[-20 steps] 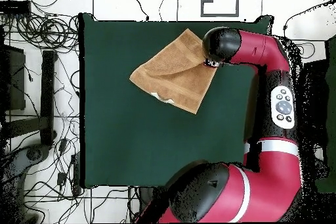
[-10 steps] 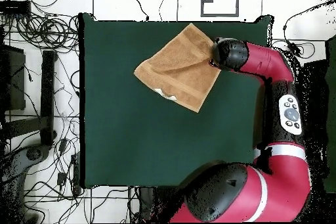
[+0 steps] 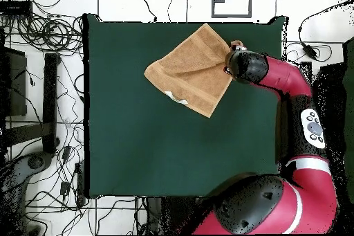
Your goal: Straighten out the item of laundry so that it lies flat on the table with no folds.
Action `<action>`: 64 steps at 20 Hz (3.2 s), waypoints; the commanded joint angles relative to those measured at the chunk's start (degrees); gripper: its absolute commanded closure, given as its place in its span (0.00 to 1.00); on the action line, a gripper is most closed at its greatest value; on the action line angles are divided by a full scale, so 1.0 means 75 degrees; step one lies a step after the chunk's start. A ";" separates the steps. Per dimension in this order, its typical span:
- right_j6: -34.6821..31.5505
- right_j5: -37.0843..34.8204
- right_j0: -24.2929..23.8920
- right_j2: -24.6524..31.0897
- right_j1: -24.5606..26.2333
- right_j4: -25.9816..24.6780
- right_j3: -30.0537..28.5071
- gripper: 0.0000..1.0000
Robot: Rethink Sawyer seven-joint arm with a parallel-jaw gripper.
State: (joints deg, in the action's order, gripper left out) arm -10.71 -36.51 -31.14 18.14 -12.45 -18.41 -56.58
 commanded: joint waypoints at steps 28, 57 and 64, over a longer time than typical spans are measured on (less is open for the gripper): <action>-0.0743 -0.0235 -0.0157 0.1371 -0.0005 0.0554 -0.1734 0.00; -0.0958 -0.0563 -0.0208 0.1605 -0.0399 0.0957 -0.1464 0.00; -0.1752 -0.1579 0.0391 0.1083 -0.0864 0.1489 -0.0515 0.00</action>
State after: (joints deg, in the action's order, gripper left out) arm -10.71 -37.88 -32.93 23.05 -16.13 -11.46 -61.28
